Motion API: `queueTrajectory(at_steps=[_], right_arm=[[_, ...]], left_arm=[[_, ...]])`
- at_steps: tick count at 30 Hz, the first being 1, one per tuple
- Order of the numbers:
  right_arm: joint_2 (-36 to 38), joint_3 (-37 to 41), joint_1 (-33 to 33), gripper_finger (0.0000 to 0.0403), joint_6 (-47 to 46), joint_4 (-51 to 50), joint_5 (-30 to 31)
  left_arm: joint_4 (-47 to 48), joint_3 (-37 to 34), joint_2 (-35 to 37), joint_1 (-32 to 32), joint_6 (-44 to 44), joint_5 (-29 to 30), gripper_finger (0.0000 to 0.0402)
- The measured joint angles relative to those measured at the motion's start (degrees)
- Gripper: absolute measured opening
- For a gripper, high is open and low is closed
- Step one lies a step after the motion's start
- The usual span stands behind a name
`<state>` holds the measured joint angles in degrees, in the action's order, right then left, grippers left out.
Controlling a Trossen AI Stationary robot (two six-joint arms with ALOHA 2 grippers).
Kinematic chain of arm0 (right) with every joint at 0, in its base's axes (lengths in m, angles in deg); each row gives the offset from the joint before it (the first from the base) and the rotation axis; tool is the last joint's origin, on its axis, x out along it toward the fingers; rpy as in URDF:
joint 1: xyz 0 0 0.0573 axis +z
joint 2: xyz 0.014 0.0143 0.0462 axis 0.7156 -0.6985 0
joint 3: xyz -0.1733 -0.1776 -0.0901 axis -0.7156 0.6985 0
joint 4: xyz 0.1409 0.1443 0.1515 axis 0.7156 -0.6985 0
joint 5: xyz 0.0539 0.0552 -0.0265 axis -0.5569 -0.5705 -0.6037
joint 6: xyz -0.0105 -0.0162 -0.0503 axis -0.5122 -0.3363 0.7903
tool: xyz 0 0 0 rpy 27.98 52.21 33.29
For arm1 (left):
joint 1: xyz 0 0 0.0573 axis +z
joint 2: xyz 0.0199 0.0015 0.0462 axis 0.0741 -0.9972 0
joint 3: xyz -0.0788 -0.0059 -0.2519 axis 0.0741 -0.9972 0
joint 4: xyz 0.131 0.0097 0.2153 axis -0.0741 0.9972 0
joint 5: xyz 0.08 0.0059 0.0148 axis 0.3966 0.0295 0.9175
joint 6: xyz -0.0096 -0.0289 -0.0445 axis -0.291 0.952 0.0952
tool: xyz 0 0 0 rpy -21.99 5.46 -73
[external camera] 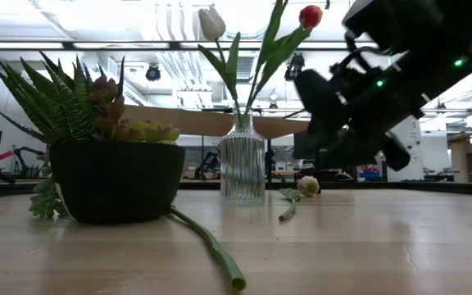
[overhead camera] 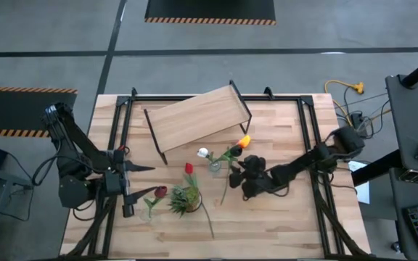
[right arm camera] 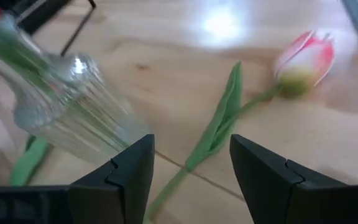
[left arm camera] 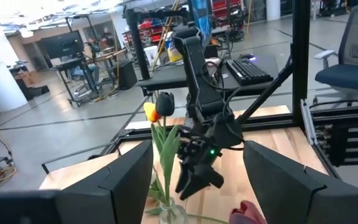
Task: Pick and place flowers into a vace then onto a shelf
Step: Put the pink tulip into the bottom transparent vase
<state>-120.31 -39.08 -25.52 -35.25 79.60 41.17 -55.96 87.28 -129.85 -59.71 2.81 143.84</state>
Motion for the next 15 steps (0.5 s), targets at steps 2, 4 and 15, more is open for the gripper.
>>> queueTrajectory(at_steps=[2, 4, 15], right_arm=[[-1.59, -1.57, -1.13, 0.0201, 1.16, 0.0, -2.33], [-3.03, -3.19, -2.25, 0.0206, 1.95, -0.39, -2.62], [-6.66, -10.55, -4.74, 0.0276, -1.93, -15.5, -2.74]], left_arm=[[0.25, -0.35, 0.29, 0.0, 0.01, -0.03, 0.0234], [0.26, -0.56, 0.44, -0.01, 0.01, -0.03, 0.0234], [2.12, -0.7, 0.47, -0.01, 0.06, -0.03, 0.0234]])
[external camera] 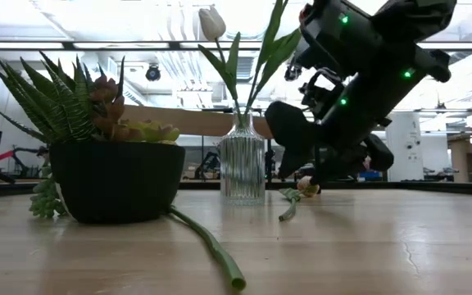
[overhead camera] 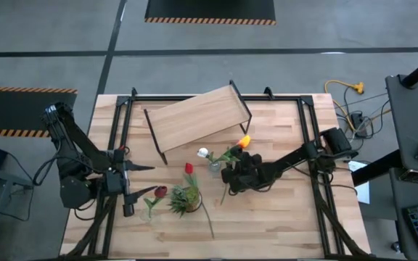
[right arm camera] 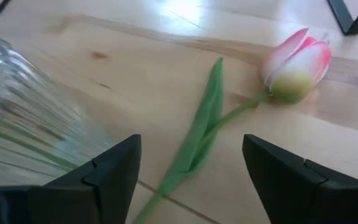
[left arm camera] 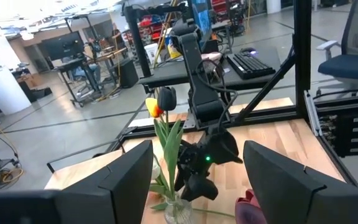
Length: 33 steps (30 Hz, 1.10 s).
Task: Pick and place flowers into a vace then onto a shelf
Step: Put the pink tulip into the bottom transparent vase
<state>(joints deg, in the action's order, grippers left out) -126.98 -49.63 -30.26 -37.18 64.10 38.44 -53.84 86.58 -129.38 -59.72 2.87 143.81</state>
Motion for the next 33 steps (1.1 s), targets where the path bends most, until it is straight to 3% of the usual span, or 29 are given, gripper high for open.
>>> queueTrajectory(at_steps=[7, 15, 33], right_arm=[[0.0, 0.01, -1.22, 0.03, -1.36, 0.18, -0.15], [0.0, 0.49, -3.95, 0.03, -1.43, 0.22, -5.2], [0.28, 1.32, -7.56, 0.0235, 0.9, -1.27, -14.44]], left_arm=[[0.29, 0.0, -0.04, 0.01, 0.19, -0.02, 0.0234], [0.19, 0.0, -0.04, -0.01, 0.19, 0.0, 0.0234], [0.14, 0.0, -0.04, -0.01, 0.21, 0.0, 0.0234]])
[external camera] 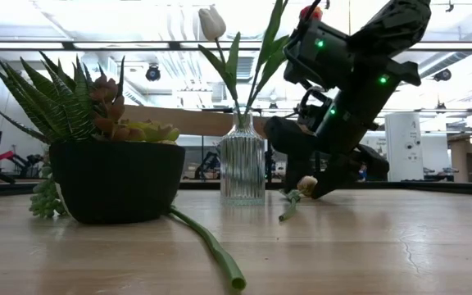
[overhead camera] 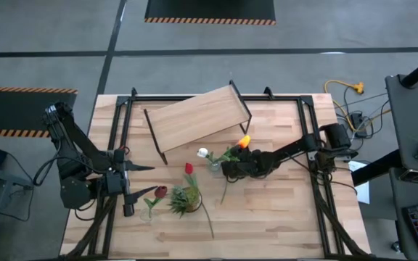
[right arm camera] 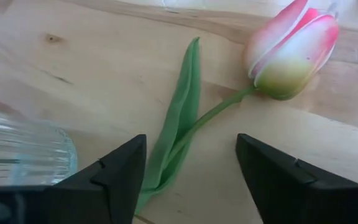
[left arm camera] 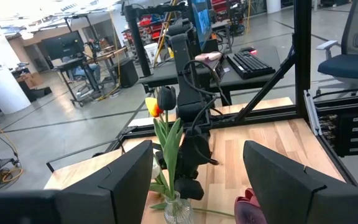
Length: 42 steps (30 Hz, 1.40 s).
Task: Pick and place flowers into a vace then onto a shelf
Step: Put the pink tulip into the bottom transparent vase
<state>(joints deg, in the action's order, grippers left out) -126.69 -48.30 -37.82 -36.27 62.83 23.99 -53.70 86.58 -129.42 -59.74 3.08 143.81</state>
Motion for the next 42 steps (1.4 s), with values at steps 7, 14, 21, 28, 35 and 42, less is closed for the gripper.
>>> queueTrajectory(at_steps=[7, 14, 21, 28, 35, 42], right_arm=[[0.02, 0.03, -1.07, 0.0163, 1.05, -1.98, -3.67], [0.0, -0.01, -1.15, 0.0067, 3.03, -3.52, -5.13], [0.52, -0.2, -0.91, 0.0012, 5.51, -4.84, -7.92], [2.86, -1.08, 0.97, 0.0008, 8.38, -10.91, -10.38], [9.85, -2.42, 5.52, 0.0008, 6.53, -26.98, -13.28], [18.76, -2.27, 12.71, 0.0008, 4.47, -27.46, -7.68]], left_arm=[[0.0, 0.0, 0.0, 0.01, 0.44, -0.02, 0.0234], [0.0, 0.0, 0.0, 0.02, 0.46, -0.02, 0.0234], [0.01, 0.0, -0.02, 0.0, 1.54, -0.02, 0.0234], [0.02, 0.0, -0.02, 0.0, 1.55, -0.02, 0.0234], [0.0, 0.0, -0.02, 0.0, 1.55, -0.03, 0.0234], [0.0, -0.01, -0.02, 0.0, 1.56, -0.03, 0.0234]])
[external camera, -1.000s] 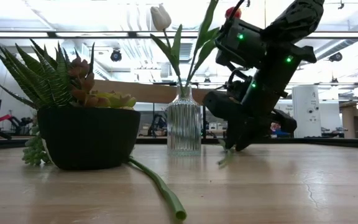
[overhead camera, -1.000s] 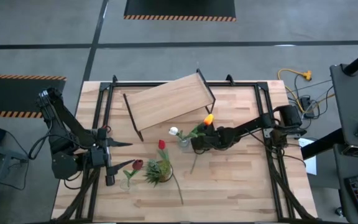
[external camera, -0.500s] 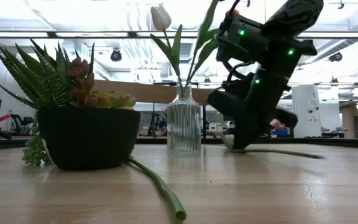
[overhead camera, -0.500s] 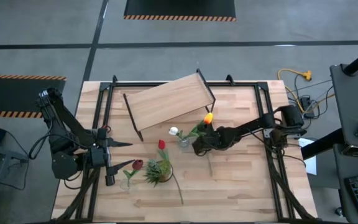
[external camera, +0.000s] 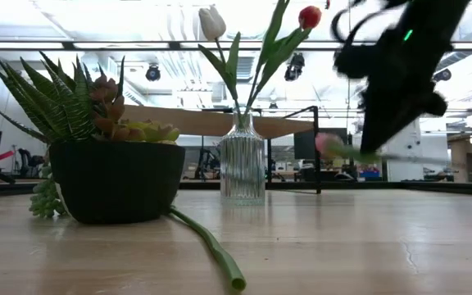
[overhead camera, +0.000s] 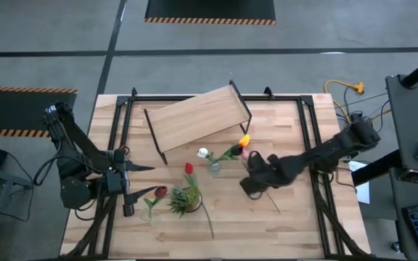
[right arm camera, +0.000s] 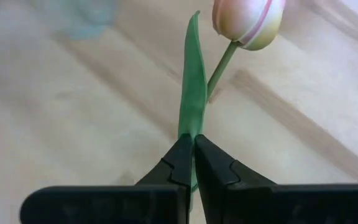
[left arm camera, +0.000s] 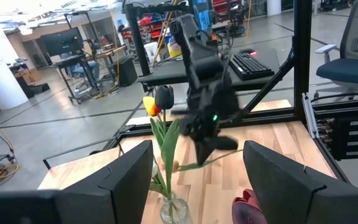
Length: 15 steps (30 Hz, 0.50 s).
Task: Pick and place flowers into a vace then onto a shelf
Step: Put the pink tulip into the bottom transparent vase
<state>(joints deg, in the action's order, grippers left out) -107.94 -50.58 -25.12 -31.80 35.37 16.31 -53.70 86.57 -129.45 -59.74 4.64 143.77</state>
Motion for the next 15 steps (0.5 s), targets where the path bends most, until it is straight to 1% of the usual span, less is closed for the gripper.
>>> queueTrajectory(at_steps=[5, 9, 12, 15], right_arm=[[5.65, -0.02, 6.79, 0.0008, 0.66, 0.88, 3.93], [9.45, -0.04, 13.26, 0.0008, 3.63, 6.14, 10.98], [11.06, -0.07, 17.96, 0.0008, 9.35, 12.54, 18.43], [11.23, -0.11, 21.79, 0.0008, 19.81, 21.43, 26.25]], left_arm=[[0.0, -0.01, 0.0, 0.0, -0.01, 0.01, 0.0234], [0.0, -0.01, 0.0, 0.0, -0.01, 0.0, 0.0234], [0.0, -0.01, 0.0, 0.0, -0.01, -0.01, 0.0234], [0.0, -0.01, 0.0, 0.0, 0.01, -0.01, 0.0234]])
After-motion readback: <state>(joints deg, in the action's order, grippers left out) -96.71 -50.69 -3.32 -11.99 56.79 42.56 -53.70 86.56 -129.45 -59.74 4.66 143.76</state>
